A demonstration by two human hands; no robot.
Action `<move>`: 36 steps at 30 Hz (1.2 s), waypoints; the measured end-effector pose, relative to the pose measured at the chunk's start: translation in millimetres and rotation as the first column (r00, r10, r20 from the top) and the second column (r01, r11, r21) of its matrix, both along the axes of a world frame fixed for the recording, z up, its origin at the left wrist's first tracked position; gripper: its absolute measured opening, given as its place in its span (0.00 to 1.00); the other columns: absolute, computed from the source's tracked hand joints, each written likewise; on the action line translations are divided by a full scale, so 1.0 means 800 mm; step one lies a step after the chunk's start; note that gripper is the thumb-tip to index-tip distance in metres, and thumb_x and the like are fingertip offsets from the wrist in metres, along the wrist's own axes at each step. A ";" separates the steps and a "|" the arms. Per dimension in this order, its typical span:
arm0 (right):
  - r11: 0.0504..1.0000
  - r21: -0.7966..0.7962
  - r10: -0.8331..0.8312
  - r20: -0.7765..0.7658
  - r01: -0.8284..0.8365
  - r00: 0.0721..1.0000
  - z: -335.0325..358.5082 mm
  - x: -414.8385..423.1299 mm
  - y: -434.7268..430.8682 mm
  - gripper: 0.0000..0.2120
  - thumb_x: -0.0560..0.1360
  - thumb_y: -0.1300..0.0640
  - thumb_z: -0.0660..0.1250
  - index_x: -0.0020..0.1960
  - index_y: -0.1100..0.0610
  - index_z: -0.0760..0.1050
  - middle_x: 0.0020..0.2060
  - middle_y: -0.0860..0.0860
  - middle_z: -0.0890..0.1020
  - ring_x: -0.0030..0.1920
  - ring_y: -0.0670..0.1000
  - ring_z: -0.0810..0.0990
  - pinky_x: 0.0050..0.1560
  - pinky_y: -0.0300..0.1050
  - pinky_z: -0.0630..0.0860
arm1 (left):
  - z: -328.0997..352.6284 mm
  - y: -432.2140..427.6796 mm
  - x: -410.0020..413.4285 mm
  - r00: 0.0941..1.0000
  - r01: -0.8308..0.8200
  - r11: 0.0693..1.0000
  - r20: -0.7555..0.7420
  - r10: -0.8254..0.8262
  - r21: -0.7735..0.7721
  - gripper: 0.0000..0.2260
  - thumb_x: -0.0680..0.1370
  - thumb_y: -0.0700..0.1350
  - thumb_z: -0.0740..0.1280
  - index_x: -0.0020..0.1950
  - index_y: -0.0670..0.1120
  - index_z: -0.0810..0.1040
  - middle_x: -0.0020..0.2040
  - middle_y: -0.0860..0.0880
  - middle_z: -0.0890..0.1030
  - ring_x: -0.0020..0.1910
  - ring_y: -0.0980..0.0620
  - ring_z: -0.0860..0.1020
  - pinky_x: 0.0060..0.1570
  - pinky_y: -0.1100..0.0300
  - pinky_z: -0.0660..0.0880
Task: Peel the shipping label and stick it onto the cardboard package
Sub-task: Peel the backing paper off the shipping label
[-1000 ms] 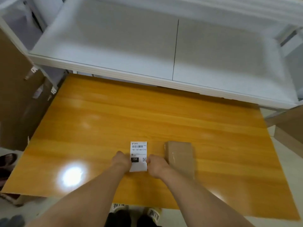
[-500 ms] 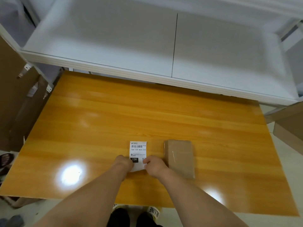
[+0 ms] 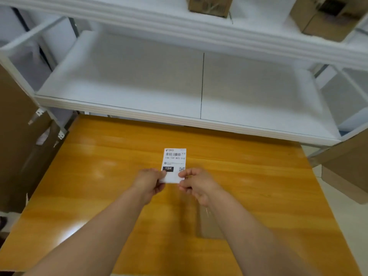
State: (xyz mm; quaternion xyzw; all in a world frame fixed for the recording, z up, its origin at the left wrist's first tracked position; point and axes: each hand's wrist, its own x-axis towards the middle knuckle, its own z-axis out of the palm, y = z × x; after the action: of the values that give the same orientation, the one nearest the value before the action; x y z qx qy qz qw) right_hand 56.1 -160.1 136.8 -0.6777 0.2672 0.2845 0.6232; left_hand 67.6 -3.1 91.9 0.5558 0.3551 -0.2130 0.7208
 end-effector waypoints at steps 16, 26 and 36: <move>0.966 0.223 -0.218 0.422 0.132 0.880 0.199 0.000 -0.044 0.13 0.73 0.75 0.69 0.53 0.62 0.81 0.45 0.59 0.81 0.39 0.51 0.86 0.43 0.41 0.83 | 0.228 -0.002 0.000 0.887 0.276 0.957 0.408 -0.217 -0.089 0.14 0.78 0.50 0.68 0.58 0.42 0.81 0.46 0.45 0.84 0.43 0.48 0.83 0.43 0.56 0.76; 0.969 0.233 -0.182 0.438 0.085 0.880 0.215 -0.001 -0.061 0.14 0.74 0.77 0.66 0.51 0.62 0.82 0.46 0.58 0.83 0.40 0.50 0.86 0.44 0.40 0.84 | 0.256 -0.013 -0.003 0.829 0.321 0.946 0.468 -0.306 0.048 0.06 0.80 0.38 0.66 0.45 0.40 0.81 0.36 0.47 0.85 0.35 0.53 0.83 0.40 0.58 0.76; 0.800 -0.600 0.494 0.654 -0.005 0.572 0.249 -0.028 -0.030 0.16 0.80 0.60 0.63 0.62 0.42 0.78 0.62 0.39 0.75 0.64 0.39 0.71 0.61 0.34 0.68 | 0.263 -0.013 -0.026 0.755 0.216 0.924 0.545 -0.364 0.317 0.07 0.80 0.42 0.69 0.43 0.43 0.82 0.38 0.49 0.86 0.39 0.53 0.84 0.45 0.56 0.76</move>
State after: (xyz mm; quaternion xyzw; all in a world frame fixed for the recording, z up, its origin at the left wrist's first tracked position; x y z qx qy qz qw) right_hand 33.8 -183.8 336.4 -0.9087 -0.0691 -0.0399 0.4098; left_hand 46.6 -13.6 302.2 0.7237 0.0429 -0.0944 0.6823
